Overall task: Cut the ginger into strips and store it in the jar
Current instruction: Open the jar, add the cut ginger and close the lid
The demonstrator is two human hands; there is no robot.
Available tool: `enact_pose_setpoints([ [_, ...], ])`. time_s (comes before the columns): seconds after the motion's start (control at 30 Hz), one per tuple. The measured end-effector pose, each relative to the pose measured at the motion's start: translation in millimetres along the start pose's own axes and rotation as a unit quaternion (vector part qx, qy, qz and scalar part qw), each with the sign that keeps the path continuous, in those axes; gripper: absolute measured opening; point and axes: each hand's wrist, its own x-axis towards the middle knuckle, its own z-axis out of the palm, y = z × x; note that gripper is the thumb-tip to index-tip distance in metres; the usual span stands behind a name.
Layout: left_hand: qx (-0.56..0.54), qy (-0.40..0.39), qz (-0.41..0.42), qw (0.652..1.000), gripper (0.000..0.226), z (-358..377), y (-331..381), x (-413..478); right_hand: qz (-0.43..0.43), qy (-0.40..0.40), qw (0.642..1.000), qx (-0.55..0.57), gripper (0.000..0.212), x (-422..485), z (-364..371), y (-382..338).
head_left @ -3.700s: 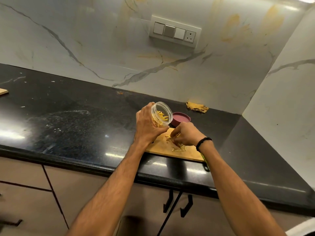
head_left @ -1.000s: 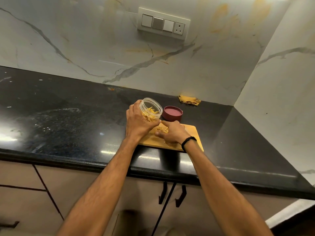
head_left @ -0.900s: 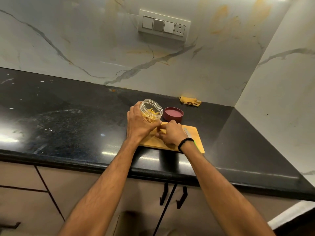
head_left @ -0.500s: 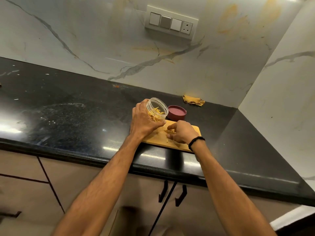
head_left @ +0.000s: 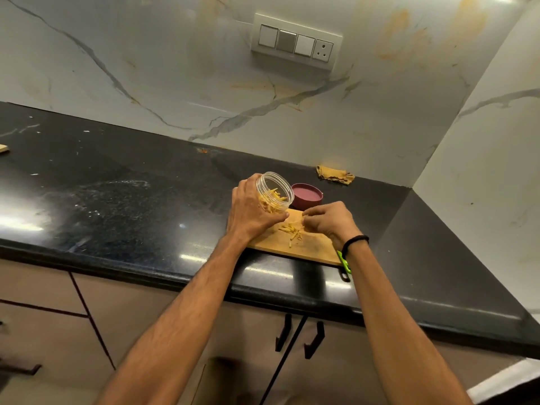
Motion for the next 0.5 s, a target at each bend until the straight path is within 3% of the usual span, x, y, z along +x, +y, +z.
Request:
enact_pose_setpoints([
  [0.1, -0.005, -0.003, -0.001, 1.0, 0.114, 0.1, 0.1, 0.4, 0.019, 0.0, 0.984, 0.175, 0.015, -2.2, -16.2, -10.2],
  [0.2, -0.007, -0.003, -0.001, 1.0, 0.113, 0.0, -0.1, 0.4, -0.005, -0.002, 0.968, 0.252, 0.015, -1.9, -25.8, -33.5],
  [0.37, -0.004, -0.005, -0.006, 1.0, 0.113, -0.6, -0.3, -0.2, -0.012, -0.068, 0.982, 0.178, 0.015, 7.6, -14.1, -78.5],
  [0.5, 0.009, -0.006, -0.011, 1.0, 0.113, 0.8, 0.0, 0.8, -0.009, -0.129, 0.988, 0.085, 0.035, 9.4, 0.5, -101.8],
])
